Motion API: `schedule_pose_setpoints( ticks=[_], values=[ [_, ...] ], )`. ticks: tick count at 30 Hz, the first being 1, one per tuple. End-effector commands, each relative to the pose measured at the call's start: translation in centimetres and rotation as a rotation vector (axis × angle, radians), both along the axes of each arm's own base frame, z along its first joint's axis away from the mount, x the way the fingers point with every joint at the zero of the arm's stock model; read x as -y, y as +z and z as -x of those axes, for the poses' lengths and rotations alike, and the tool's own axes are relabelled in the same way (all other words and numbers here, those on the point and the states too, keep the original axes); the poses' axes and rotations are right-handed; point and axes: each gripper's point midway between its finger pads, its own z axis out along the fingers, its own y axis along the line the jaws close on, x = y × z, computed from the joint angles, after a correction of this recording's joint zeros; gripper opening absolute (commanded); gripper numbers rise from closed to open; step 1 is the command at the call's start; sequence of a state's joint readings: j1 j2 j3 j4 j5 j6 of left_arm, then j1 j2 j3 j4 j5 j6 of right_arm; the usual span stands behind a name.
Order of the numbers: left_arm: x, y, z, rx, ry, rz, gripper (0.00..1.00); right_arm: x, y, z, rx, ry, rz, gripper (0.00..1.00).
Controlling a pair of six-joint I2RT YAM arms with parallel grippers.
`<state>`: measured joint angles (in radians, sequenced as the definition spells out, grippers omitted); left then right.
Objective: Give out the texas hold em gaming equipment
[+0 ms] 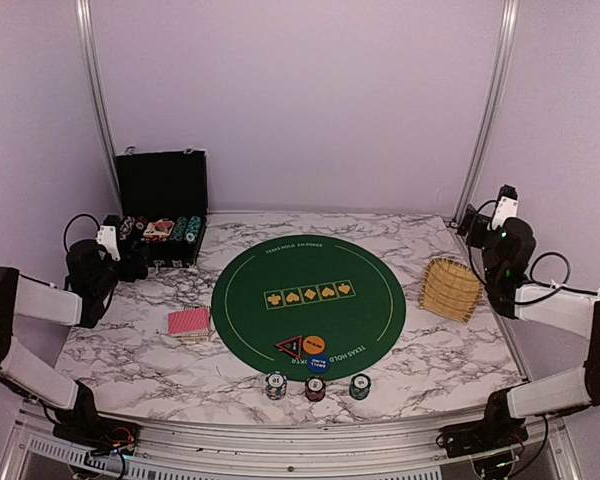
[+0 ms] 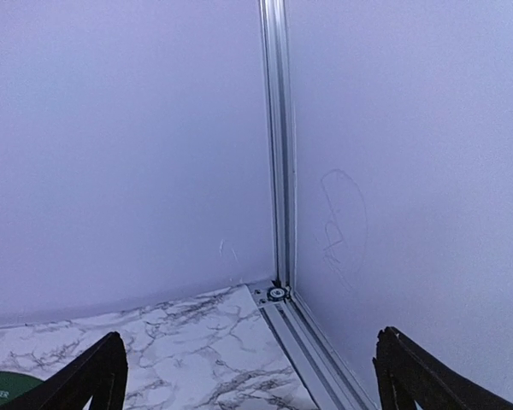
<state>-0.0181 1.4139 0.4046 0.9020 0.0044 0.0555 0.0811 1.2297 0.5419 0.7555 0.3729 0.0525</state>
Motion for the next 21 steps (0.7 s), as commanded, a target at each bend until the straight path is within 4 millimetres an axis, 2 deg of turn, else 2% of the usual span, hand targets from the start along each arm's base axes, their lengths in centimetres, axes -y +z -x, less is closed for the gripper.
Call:
schedule_pose_setpoints(
  ticks=[1, 2, 5, 7, 9, 11, 12, 14, 17, 21],
  values=[
    [0.5, 0.8, 0.2, -0.116, -0.058, -0.035, 0.99, -1.8, -2.4, -0.9, -0.173, 0.09, -0.192, 0.99],
    [-0.5, 1.1, 0.1, -0.144, -0.033, -0.019, 0.99, -2.0, -2.6, -0.9, -0.18, 0.096, -0.258, 0.99],
    [-0.8, 1.5, -0.2, -0.258, -0.049, -0.007, 0.99, -4.4, -3.0, -1.4, -0.236, 0.235, -0.34, 0.99],
    [-0.9, 2.7, -0.4, -0.303, -0.057, -0.006, 0.99, -7.5, -3.0, -2.0, -0.287, 0.388, -0.339, 0.99],
    [-0.9, 3.4, -0.2, -0.354, -0.068, 0.004, 0.99, -10.8, -3.4, -2.6, -0.384, 0.465, -0.301, 0.99],
    [-1.1, 3.9, 0.2, -0.404, -0.074, 0.024, 0.99, -15.2, -4.0, -2.4, -0.473, 0.535, -0.223, 0.99],
    [-1.1, 4.1, 0.5, -0.43, -0.082, 0.034, 0.99, -17.8, -4.8, -1.7, -0.521, 0.572, -0.182, 0.97],
    [-1.3, 5.0, 0.8, -0.439, -0.085, 0.037, 0.99, -21.3, -5.4, -0.9, -0.571, 0.622, -0.125, 0.93],
    [-1.2, 5.3, 1.9, -0.465, -0.103, 0.028, 0.99, -27.7, -6.6, 1.8, -0.636, 0.757, -0.076, 0.87],
    [-0.8, 5.5, 2.9, -0.481, -0.125, 0.021, 0.99, -34.4, -8.5, 5.6, -0.712, 0.903, -0.01, 0.82]
  ],
)
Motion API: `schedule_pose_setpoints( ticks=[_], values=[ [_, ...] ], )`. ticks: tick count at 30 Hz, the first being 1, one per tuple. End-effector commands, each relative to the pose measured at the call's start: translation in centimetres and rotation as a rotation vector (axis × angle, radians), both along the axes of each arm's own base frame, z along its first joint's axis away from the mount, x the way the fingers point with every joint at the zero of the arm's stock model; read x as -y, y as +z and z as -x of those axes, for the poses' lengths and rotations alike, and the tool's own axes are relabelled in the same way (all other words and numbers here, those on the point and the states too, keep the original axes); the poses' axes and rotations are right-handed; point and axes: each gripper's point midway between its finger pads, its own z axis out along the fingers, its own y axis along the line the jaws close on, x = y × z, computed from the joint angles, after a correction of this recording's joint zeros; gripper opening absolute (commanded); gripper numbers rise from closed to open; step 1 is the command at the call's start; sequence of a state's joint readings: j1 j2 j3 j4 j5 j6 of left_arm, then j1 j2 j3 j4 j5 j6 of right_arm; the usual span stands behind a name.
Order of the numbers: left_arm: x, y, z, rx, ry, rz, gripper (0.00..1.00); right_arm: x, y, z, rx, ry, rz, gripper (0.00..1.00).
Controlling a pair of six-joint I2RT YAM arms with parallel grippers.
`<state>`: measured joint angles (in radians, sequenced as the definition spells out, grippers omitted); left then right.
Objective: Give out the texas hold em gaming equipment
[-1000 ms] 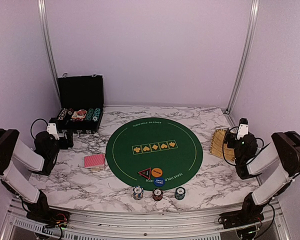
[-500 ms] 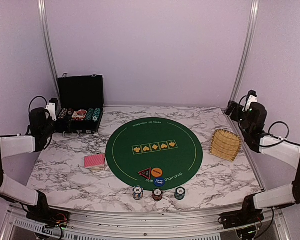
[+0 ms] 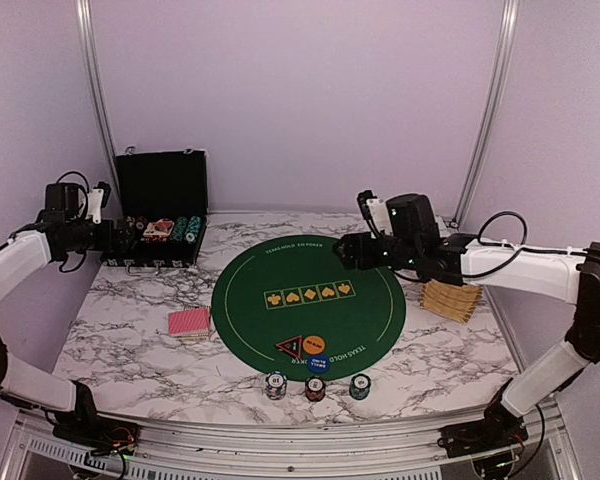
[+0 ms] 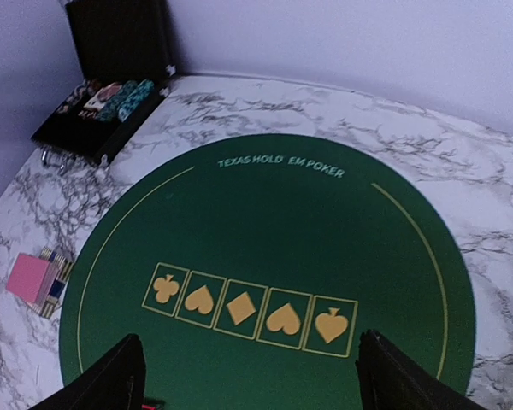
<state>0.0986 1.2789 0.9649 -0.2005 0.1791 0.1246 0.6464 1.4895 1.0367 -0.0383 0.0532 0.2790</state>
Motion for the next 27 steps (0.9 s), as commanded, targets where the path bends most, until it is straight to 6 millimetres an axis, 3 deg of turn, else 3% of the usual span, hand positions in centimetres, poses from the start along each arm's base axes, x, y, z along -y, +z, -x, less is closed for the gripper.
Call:
schedule_pose_setpoints(
  ticks=[1, 6, 13, 17, 27],
  values=[
    [0.8, -0.4, 2.6, -0.086, -0.055, 0.002, 0.99, -5.7, -3.1, 4.4, -0.1, 0.156, 0.106, 0.82],
    [1.0, -0.5, 3.3, -0.116, -0.076, -0.008, 0.99, -11.0, -7.3, 9.6, -0.207, 0.318, 0.191, 0.76],
    [1.8, -0.2, 3.7, -0.126, -0.109, 0.022, 0.99, -13.3, -11.7, 14.2, -0.31, 0.402, 0.269, 0.72],
    [2.0, -0.1, 3.8, -0.129, -0.119, 0.026, 0.99, -13.4, -13.4, 15.2, -0.342, 0.417, 0.307, 0.7],
    [2.3, 0.3, 3.8, -0.123, -0.128, 0.051, 0.99, -12.9, -16.0, 15.3, -0.377, 0.419, 0.384, 0.57]
  ],
)
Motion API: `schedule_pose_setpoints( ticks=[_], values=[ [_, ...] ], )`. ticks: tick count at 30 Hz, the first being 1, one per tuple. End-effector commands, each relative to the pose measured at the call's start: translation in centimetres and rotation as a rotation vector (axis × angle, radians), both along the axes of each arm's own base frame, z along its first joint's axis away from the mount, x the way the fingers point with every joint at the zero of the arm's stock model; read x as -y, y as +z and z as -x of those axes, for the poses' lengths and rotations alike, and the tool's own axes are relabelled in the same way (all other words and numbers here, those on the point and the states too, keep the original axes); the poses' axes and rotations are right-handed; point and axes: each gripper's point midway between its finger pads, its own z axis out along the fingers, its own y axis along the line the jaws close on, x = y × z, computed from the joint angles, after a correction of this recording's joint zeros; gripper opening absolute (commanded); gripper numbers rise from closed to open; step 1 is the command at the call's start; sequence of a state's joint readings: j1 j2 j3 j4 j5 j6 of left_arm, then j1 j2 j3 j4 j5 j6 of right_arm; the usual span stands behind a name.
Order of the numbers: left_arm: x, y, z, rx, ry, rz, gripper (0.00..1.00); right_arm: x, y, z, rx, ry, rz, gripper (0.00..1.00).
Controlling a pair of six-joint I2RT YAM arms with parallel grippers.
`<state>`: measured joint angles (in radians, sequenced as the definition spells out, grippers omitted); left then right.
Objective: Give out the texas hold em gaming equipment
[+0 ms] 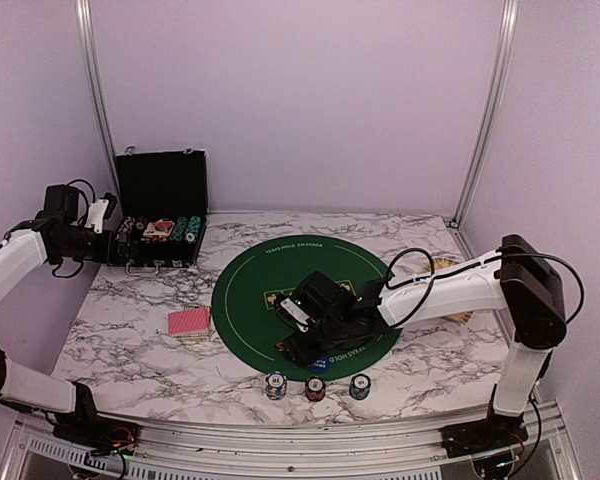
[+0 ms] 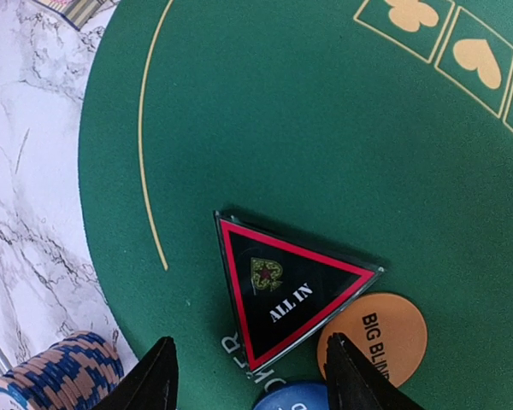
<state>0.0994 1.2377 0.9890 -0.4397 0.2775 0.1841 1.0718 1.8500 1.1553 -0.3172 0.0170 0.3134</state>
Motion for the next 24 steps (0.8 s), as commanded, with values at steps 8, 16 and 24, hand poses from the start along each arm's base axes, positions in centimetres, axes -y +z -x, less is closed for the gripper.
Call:
schedule_pose_setpoints(
  ticks=[8, 16, 24],
  values=[
    [0.4, 2.7, 0.1, 0.051, -0.016, 0.022, 0.99, -0.8, -0.8, -0.7, 0.01, 0.011, 0.056, 0.47],
    [0.9, 3.7, 0.1, 0.075, -0.033, 0.044, 0.99, -1.0, -2.2, -0.9, 0.001, 0.013, 0.081, 0.39],
    [1.1, 4.3, 0.0, 0.083, -0.035, 0.061, 0.99, -2.4, -2.7, -2.1, 0.029, 0.014, 0.091, 0.35]
  ],
)
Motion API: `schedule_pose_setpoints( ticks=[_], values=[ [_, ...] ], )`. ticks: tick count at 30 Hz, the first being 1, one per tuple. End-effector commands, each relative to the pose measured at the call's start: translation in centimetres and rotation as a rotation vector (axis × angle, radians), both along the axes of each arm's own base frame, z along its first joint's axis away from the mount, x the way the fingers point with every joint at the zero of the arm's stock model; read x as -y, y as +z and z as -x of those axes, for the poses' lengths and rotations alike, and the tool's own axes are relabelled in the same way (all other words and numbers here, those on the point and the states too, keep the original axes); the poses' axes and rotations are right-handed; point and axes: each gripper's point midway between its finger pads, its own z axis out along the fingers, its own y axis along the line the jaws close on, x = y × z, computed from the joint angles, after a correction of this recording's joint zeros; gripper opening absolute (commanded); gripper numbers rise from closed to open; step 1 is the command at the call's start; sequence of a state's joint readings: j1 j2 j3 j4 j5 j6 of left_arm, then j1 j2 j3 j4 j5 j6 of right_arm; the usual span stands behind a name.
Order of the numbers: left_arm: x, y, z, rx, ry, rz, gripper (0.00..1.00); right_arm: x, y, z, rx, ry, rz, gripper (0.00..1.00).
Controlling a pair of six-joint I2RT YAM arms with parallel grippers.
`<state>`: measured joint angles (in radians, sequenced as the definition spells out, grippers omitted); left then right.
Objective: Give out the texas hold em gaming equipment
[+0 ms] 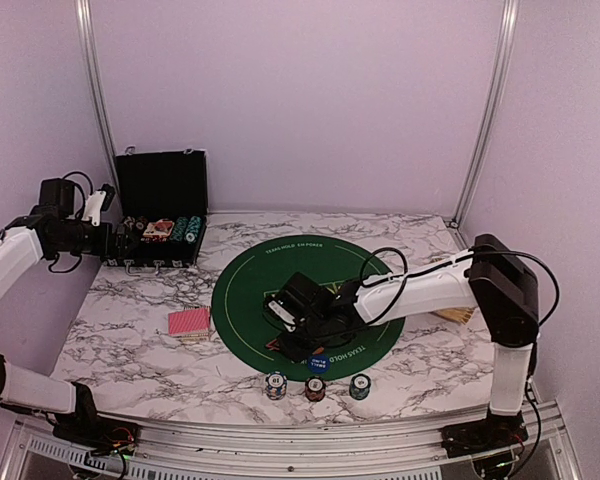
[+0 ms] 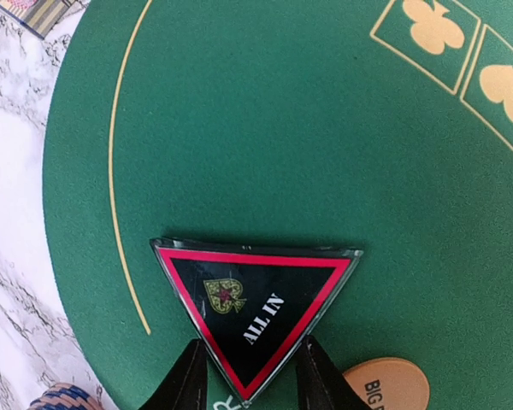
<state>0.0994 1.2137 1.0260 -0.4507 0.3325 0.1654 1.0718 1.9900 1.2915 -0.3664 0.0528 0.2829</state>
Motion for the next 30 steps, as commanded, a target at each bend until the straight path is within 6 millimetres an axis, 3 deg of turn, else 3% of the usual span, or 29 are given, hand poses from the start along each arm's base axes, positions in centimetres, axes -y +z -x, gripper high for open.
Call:
schedule_pose_setpoints(
  ticks=[1, 12, 17, 24, 28, 30],
  values=[
    [0.2, 2.0, 0.1, 0.035, -0.008, 0.015, 0.99, -1.4, -0.5, -1.1, 0.028, 0.002, 0.019, 0.34],
    [0.4, 2.0, 0.3, 0.034, -0.017, 0.024, 0.99, -5.0, -1.2, -5.4, 0.082, -0.078, -0.005, 0.32],
    [0.6, 1.8, 0.4, 0.028, -0.024, 0.024, 0.99, -7.2, 0.1, -8.0, 0.121, -0.119, -0.065, 0.32],
    [0.7, 1.7, 0.6, 0.021, -0.034, 0.025, 0.99, -10.0, 0.9, -9.6, 0.117, -0.099, -0.123, 0.33],
    [0.8, 1.7, 0.7, 0.02, -0.042, 0.026, 0.99, -10.3, 1.8, -10.3, 0.119, -0.095, -0.136, 0.37],
    [0.8, 1.6, 0.8, 0.019, -0.045, 0.023, 0.99, -9.8, 3.7, -10.8, 0.137, -0.105, -0.153, 0.44]
  ],
)
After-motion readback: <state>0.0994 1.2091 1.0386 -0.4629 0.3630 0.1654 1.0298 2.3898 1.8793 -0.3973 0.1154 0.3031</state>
